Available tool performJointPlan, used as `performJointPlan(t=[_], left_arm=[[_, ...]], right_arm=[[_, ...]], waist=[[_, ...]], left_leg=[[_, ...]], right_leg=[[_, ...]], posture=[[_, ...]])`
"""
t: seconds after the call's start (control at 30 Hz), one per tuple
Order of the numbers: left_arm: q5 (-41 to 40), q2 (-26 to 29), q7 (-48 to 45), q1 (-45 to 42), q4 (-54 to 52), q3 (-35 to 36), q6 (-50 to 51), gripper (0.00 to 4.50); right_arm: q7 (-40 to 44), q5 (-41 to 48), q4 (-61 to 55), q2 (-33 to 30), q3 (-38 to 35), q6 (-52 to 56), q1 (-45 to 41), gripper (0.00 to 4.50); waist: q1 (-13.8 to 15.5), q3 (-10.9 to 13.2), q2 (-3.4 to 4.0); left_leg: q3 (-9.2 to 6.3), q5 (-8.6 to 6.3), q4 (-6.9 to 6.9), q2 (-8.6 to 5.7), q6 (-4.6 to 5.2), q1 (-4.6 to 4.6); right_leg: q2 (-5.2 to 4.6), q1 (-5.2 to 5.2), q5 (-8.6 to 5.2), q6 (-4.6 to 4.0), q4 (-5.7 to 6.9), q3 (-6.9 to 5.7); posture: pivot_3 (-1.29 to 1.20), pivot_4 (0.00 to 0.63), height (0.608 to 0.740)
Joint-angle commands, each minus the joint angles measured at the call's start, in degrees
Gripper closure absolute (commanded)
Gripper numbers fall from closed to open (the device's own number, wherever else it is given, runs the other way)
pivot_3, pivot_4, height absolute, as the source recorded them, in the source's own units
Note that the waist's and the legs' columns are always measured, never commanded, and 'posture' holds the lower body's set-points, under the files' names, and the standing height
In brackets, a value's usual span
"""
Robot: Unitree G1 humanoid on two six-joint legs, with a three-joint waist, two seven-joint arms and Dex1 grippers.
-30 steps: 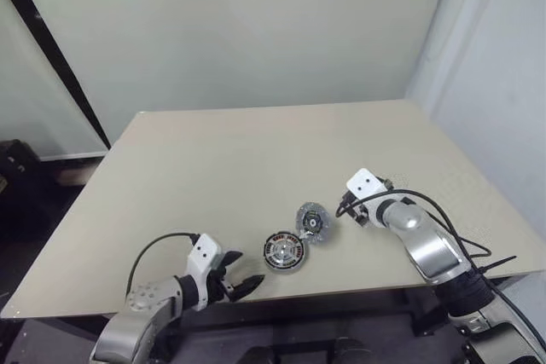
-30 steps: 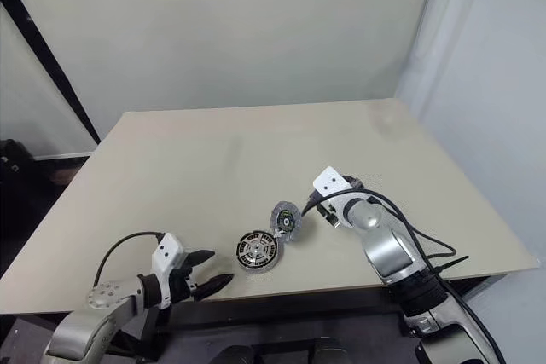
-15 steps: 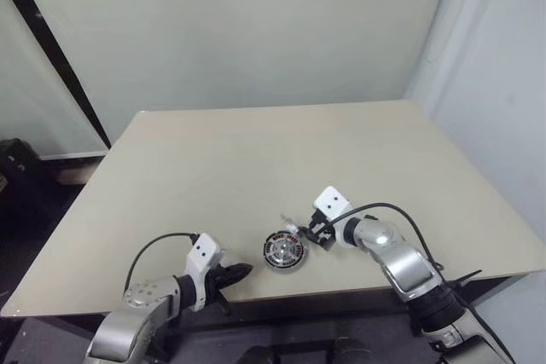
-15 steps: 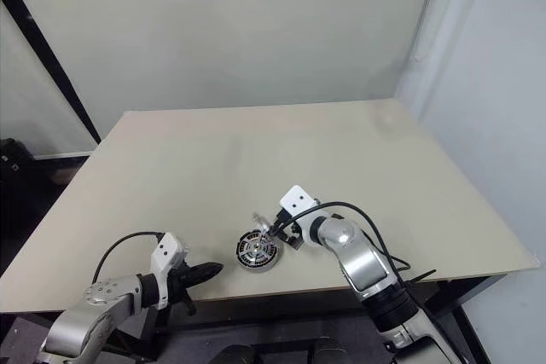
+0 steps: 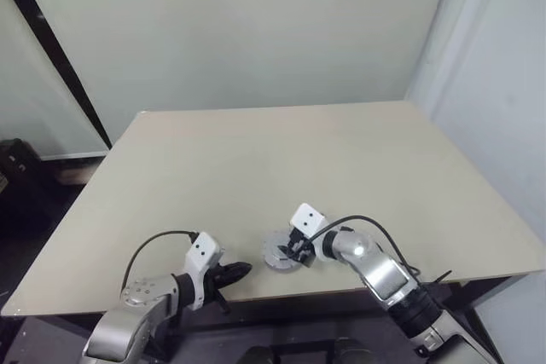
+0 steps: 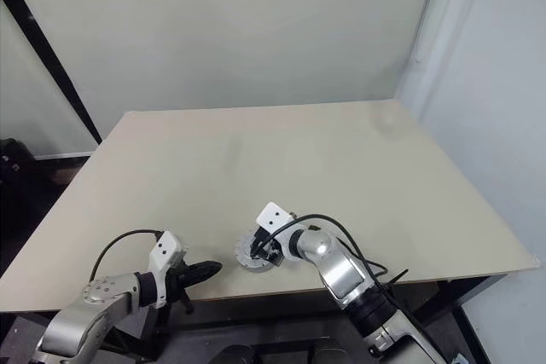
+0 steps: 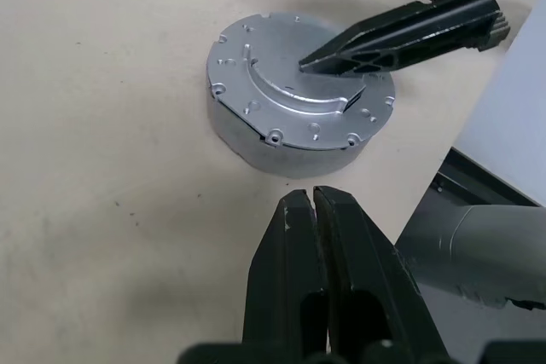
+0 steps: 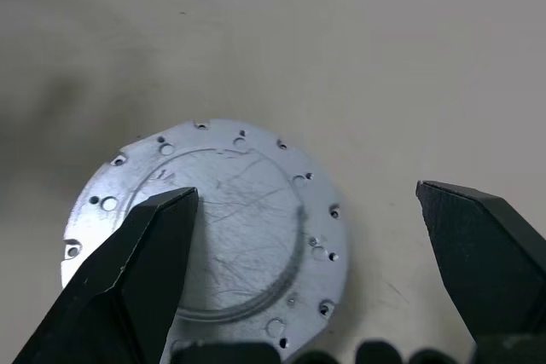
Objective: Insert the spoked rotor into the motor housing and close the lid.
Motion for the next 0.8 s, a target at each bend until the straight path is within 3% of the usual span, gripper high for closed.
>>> performJointPlan(t=[0.03, 0.3, 0.47, 0.8], left_arm=[[-0.84, 0.68, 0.03, -0.64, -2.39, 1.32, -0.31, 4.46], [-0.69, 1.41, -0.52, -1.31, -2.98, 0.52, 0.10, 4.46], [-0.73, 2.28, -1.24, -1.50, -3.37, 0.31, 0.67, 4.46], [-1.36, 3.92, -1.50, 0.15, -5.91, 1.59, 1.83, 4.46]], right_arm=[[2.43, 3.36, -1.12, 0.33, -4.67, -0.15, -2.74, 0.00], [17.69, 6.20, 1.74, -4.59, -2.81, -3.78, -7.60, 0.00], [26.26, 6.04, 10.09, -5.17, -1.45, -10.00, -11.27, 0.00], [33.26, 4.42, 21.56, -2.71, -0.79, -17.06, -15.65, 0.00]], waist=[[-0.01, 0.00, 0.00], [-0.01, 0.02, 0.02], [-0.02, 0.02, 0.02], [-0.06, 0.03, 0.03]], left_leg=[[0.01, 0.00, 0.01, 0.00, 0.00, -0.01], [0.00, 0.11, -0.05, -0.02, 0.19, 0.01], [0.02, 0.12, -0.04, -0.03, 0.20, 0.01], [0.02, 0.12, -0.03, -0.02, 0.20, 0.03]], right_leg=[[0.00, 0.00, 0.00, 0.00, 0.00, 0.00], [0.03, -0.01, 0.01, -0.01, 0.00, -0.01], [0.04, -0.01, 0.04, -0.05, 0.00, -0.01], [0.09, -0.01, 0.13, -0.19, 0.03, 0.00]], posture=[[0.00, 0.000, 0.740], [0.00, 0.000, 0.740], [0.00, 0.000, 0.740], [0.00, 0.000, 0.740]])
